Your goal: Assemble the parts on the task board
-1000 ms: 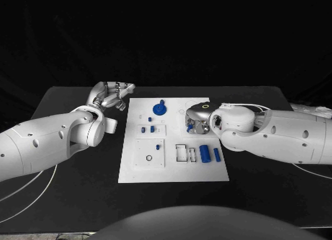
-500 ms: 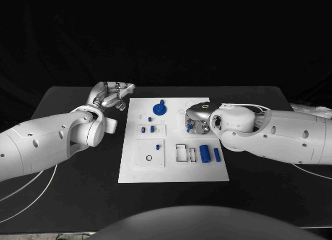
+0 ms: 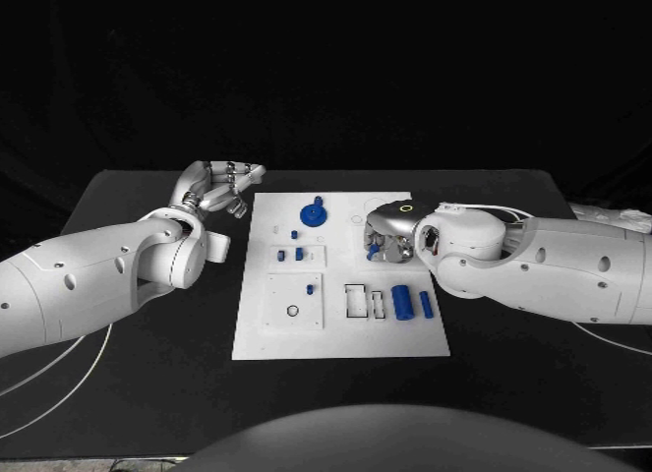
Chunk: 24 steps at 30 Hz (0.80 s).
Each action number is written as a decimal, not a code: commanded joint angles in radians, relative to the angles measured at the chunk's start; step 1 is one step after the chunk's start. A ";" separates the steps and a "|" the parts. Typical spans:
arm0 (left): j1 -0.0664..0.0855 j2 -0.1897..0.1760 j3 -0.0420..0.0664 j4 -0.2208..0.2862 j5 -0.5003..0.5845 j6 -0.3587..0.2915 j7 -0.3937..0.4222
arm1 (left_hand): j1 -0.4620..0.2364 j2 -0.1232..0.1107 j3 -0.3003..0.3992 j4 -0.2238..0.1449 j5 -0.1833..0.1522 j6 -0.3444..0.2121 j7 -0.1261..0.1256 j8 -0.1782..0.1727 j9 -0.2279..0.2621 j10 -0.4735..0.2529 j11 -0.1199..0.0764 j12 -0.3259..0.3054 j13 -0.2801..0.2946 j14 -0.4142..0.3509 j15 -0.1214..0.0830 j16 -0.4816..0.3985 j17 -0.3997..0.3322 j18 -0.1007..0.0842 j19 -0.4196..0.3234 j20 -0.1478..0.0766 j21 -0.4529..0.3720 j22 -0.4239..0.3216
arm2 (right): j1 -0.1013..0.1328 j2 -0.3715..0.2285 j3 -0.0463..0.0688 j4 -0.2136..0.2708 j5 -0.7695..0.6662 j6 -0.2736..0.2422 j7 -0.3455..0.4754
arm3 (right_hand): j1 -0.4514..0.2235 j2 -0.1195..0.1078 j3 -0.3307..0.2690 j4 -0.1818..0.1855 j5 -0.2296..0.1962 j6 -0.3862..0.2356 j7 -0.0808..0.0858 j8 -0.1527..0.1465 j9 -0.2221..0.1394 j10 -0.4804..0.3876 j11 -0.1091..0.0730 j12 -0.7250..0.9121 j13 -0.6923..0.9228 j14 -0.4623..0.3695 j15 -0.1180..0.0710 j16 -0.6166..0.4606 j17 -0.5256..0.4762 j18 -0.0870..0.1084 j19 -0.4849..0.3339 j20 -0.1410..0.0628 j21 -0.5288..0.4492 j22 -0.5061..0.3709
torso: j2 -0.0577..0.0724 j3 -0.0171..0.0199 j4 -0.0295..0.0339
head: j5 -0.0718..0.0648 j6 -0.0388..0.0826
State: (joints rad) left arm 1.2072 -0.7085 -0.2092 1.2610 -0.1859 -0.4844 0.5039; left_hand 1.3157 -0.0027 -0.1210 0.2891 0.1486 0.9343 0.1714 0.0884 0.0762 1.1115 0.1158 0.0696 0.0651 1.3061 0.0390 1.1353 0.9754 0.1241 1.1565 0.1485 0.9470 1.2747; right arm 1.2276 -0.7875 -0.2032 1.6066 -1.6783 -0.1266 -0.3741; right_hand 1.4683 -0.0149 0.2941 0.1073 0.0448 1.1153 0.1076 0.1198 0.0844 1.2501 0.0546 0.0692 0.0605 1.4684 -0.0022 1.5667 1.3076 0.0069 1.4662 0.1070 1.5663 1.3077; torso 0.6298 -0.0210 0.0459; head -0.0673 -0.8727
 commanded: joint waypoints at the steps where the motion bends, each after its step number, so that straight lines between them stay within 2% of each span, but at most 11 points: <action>1: 0.000 0.001 0.001 0.001 0.000 0.016 0.005 | -0.002 0.009 -0.006 0.002 0.006 -0.004 -0.002 0.004 0.000 0.000 -0.006 0.000 0.001 -0.006 0.001 -0.005 -0.001 0.008 -0.005 0.000 -0.007 0.000 | 0.000 -0.009 0.000 0.011 0.038 -0.090 0.034 | 0.005 0.006 0.004 -0.002 0.005 0.022 0.000 0.007 0.015 0.007 0.001 0.000 0.001 0.102 -0.005 0.004 0.263 -0.007 0.105 -0.005 0.004 0.263 | -0.001 0.0000 -0.0003 | 0.004 0.000; 7: -0.001 0.001 0.000 0.001 0.000 0.016 0.004 | -0.002 0.009 -0.006 0.002 0.006 -0.004 -0.002 0.004 0.000 0.000 -0.006 0.000 0.001 -0.006 0.001 -0.005 -0.001 0.008 -0.005 0.000 -0.007 0.000 | 0.014 -0.028 0.001 0.042 0.059 -0.137 0.050 | 0.011 0.009 0.008 -0.006 0.006 0.025 0.002 0.008 0.016 0.011 0.003 -0.001 0.001 0.102 -0.004 0.004 0.263 -0.007 0.105 -0.005 0.004 0.263 | 0.000 -0.0002 0.0018 | 0.005 0.000; 11: -0.002 0.001 0.000 0.000 0.000 0.016 0.004 | -0.002 0.009 -0.006 0.002 0.006 -0.004 -0.002 0.004 0.000 0.000 -0.006 0.000 0.001 -0.006 0.001 -0.005 -0.001 0.008 -0.005 0.000 -0.007 0.000 | 0.031 -0.041 0.002 0.068 0.071 -0.149 0.053 | 0.011 0.009 0.008 -0.006 0.005 0.026 0.003 0.007 0.016 0.012 0.004 -0.002 0.000 0.102 -0.003 0.004 0.263 -0.007 0.105 -0.004 0.004 0.263 | 0.000 -0.0007 -0.0004 | 0.006 0.000; 16: -0.002 0.002 0.000 -0.001 0.000 0.015 0.003 | -0.002 0.009 -0.006 0.002 0.006 -0.004 -0.002 0.004 0.000 0.000 -0.006 0.000 0.001 -0.006 0.001 -0.005 -0.001 0.008 -0.005 0.000 -0.007 0.000 | 0.053 -0.052 0.003 0.095 0.083 -0.158 0.055 | 0.011 0.008 0.008 -0.006 0.005 0.026 0.004 0.007 0.016 0.012 0.005 -0.002 0.000 0.102 -0.002 0.004 0.263 -0.007 0.105 -0.004 0.004 0.263 | 0.001 -0.0007 0.0000 | 0.005 0.000; 21: -0.003 0.004 0.000 -0.002 0.000 0.016 0.003 | -0.001 0.009 -0.007 0.002 0.007 -0.005 -0.002 0.003 0.000 0.000 -0.005 0.000 0.001 -0.006 0.001 -0.005 -0.002 0.008 -0.005 0.000 -0.006 0.000 | 0.064 -0.054 0.004 0.114 0.106 -0.171 0.060 | 0.010 0.005 0.007 -0.006 0.005 0.025 0.007 0.005 0.016 0.011 0.008 -0.005 0.000 0.102 0.000 0.004 0.263 -0.007 0.105 -0.002 0.004 0.263 | 0.001 -0.0001 0.0013 | 0.006 0.000; 24: -0.003 0.004 0.000 -0.003 0.000 0.016 0.003 | -0.001 0.009 -0.007 0.002 0.007 -0.005 -0.002 0.003 0.000 0.000 -0.005 0.000 0.001 -0.006 0.001 -0.005 -0.002 0.008 -0.005 0.000 -0.006 0.000 | 0.066 -0.047 0.004 0.122 0.133 -0.169 0.068 | 0.011 0.004 0.007 -0.006 0.006 0.024 0.009 0.004 0.016 0.009 0.010 -0.007 -0.001 0.102 0.002 0.004 0.263 -0.007 0.105 -0.001 0.004 0.263 | 0.002 0.0010 0.0004 | 0.011 0.000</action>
State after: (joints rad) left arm 1.2043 -0.7068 -0.2097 1.2580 -0.1860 -0.4834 0.5021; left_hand 1.3157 -0.0027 -0.1240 0.2922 0.1528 0.9343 0.1714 0.0884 0.0762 1.1114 0.1158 0.0696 0.0651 1.3061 0.0390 1.1353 0.9742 0.1241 1.1565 0.1485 0.9470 1.2747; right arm 1.2928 -0.8390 -0.1997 1.7232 -1.5824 -0.2786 -0.3253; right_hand 1.4773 -0.0111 0.2968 0.1020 0.0461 1.1161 0.1071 0.1200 0.0845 1.2572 0.0618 0.0657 0.0603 1.4684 -0.0021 1.5667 1.3074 0.0068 1.4662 0.1071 1.5663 1.3074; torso 0.6308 -0.0211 0.0462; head -0.0606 -0.8727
